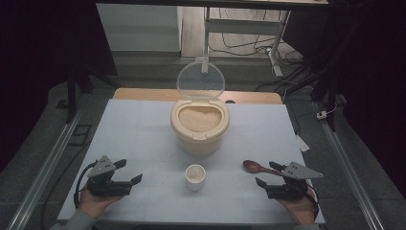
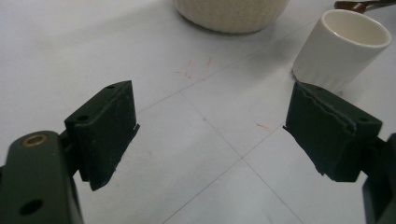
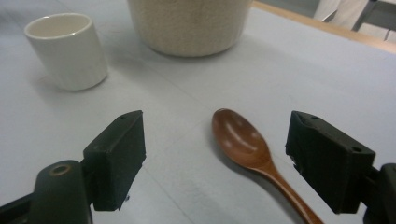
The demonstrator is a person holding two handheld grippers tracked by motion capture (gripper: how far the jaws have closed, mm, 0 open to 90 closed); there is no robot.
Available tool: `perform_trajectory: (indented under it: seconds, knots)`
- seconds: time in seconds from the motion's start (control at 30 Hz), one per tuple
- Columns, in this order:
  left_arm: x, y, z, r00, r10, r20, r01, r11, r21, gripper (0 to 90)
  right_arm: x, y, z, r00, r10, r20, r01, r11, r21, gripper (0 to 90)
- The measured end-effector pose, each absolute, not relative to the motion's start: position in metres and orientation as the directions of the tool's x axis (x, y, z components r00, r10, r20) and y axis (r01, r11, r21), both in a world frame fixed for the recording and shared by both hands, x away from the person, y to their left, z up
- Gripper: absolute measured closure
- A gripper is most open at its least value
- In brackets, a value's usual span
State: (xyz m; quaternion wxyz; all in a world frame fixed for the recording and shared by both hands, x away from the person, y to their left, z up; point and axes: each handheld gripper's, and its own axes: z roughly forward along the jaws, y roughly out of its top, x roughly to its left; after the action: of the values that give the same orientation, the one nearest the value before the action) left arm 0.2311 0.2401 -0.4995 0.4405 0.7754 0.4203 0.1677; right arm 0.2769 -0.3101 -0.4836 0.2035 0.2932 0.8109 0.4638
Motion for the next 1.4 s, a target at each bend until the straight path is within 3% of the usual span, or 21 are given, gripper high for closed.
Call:
perform_trajectory:
  seconds: [0.67, 1.4]
  knots:
    - [0.235, 0.234, -0.506, 0.601, 0.789, -0.129, 0.545, -0.286, 0.788, 12.9, 0.276, -0.306, -0.486, -0.747, 0.662, -0.062, 0.301, 0.420, 0.856, 25.7]
    - [0.239, 0.234, -0.509, 0.602, 0.787, -0.138, 0.566, -0.298, 0.769, 13.4, 0.298, -0.308, -0.453, -0.770, 0.626, -0.122, 0.351, 0.576, 0.738, 29.1]
